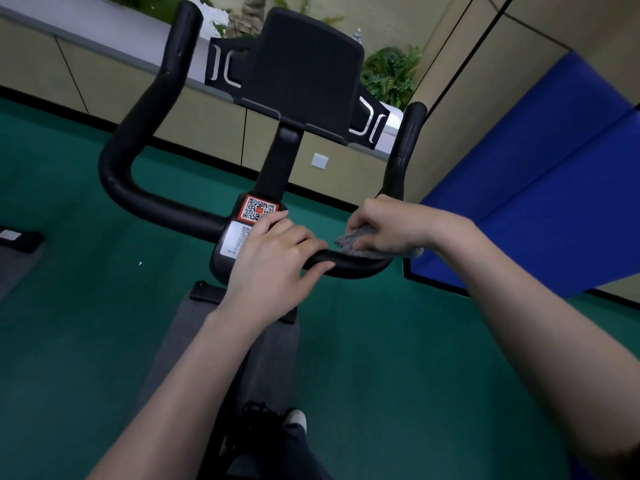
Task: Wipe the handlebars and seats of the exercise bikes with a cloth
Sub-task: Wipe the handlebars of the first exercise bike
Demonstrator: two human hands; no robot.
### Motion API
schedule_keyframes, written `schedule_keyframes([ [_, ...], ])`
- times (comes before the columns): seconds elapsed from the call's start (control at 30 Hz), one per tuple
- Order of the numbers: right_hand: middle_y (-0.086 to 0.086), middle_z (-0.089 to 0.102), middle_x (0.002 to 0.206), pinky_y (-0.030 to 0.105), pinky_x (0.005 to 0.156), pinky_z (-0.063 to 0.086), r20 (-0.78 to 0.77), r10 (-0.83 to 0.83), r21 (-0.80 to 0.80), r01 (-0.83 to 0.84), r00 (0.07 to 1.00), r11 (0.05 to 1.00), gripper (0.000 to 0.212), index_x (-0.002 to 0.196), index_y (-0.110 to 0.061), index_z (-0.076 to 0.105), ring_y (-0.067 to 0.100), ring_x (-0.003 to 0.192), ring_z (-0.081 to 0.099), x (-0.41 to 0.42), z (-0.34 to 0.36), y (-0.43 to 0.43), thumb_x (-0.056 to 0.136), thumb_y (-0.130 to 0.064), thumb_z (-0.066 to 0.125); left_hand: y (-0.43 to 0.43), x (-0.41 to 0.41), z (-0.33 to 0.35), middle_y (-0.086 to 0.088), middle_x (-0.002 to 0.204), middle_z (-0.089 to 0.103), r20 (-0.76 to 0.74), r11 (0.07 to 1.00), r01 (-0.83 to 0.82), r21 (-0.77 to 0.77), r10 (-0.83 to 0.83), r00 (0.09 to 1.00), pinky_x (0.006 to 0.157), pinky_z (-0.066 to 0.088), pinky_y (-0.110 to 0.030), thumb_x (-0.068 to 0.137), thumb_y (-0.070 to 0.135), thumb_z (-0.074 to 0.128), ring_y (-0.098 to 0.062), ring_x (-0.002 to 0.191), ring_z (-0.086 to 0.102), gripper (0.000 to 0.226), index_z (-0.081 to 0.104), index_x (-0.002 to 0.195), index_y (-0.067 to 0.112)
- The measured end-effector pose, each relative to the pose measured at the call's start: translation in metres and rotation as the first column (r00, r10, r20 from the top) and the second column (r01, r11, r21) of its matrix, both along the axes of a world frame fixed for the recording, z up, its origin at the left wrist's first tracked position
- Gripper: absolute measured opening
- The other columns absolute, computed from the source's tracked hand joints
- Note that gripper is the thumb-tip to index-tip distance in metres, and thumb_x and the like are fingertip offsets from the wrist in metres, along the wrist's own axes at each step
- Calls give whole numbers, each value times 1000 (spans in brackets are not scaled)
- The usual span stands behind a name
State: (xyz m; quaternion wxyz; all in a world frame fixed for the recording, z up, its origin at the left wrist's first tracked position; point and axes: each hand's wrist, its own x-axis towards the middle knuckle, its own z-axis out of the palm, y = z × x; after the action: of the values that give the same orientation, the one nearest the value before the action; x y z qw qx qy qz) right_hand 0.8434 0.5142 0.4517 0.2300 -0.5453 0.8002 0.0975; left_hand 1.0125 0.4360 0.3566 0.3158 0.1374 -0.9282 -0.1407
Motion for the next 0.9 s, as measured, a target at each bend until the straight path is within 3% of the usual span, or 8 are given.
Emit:
schedule_keyframes([
  [0.1,2,65,87,22,72,38,40,-18,-153,24,999,988,14,99,-10,69,16,85,55,1,-7,18,90,-17,62,1,0,0,7,82,69,2,1000,0,5,0,1000,103,34,-32,84,43,60,-18,78,62,28,75,92,20],
  [0.17,3,66,89,16,71,34,50,-99,-407,111,994,907,15,102,-5,70,16,87,57,4,-19,39,89,-11,63,2,-1,0,8,83,69,1,1000,-1,7,1,1000,103,34,-32,85,44,58,-17,78,62,30,75,92,21],
  [0.27,9,67,94,14,80,37,60,-263,-797,205,963,567,17,102,3,69,20,94,55,27,-56,67,86,2,64,3,-3,1,7,83,70,6,1000,-19,15,19,1000,104,34,-32,87,46,56,-17,79,62,32,75,90,20],
  [0.37,8,65,99,20,87,45,150,-365,-945,242,919,220,21,103,7,67,20,98,53,54,-94,76,83,10,63,6,-4,1,6,82,70,13,999,-41,6,40,999,103,35,-33,87,44,58,-17,78,62,30,75,89,20],
  [0.57,-1,57,102,13,88,43,356,-464,-934,327,811,-143,24,110,7,64,13,100,50,52,-110,60,86,6,60,6,-4,1,7,84,69,27,999,-43,-17,43,999,104,35,-34,88,42,58,-17,79,62,28,74,92,19],
  [0.7,-19,53,107,12,89,42,447,-419,-895,389,790,-220,25,111,3,64,17,102,54,72,-118,63,89,-7,60,8,-3,3,7,85,69,39,998,-50,-27,51,998,103,36,-36,88,42,58,-17,80,63,28,74,92,19],
  [0.77,-12,57,107,17,90,44,530,-400,-848,457,748,-268,25,111,1,64,22,103,57,72,-120,66,90,-11,59,9,-5,3,5,85,70,48,998,-54,-41,56,997,103,36,-38,89,43,56,-19,81,63,32,74,92,17],
  [0.9,7,67,103,29,84,51,845,-312,-535,685,434,-495,16,109,-12,64,16,97,65,53,-112,55,94,-12,57,17,-15,7,-1,88,69,60,993,-90,-72,94,994,106,35,-44,91,42,53,-23,87,64,37,73,99,11],
])
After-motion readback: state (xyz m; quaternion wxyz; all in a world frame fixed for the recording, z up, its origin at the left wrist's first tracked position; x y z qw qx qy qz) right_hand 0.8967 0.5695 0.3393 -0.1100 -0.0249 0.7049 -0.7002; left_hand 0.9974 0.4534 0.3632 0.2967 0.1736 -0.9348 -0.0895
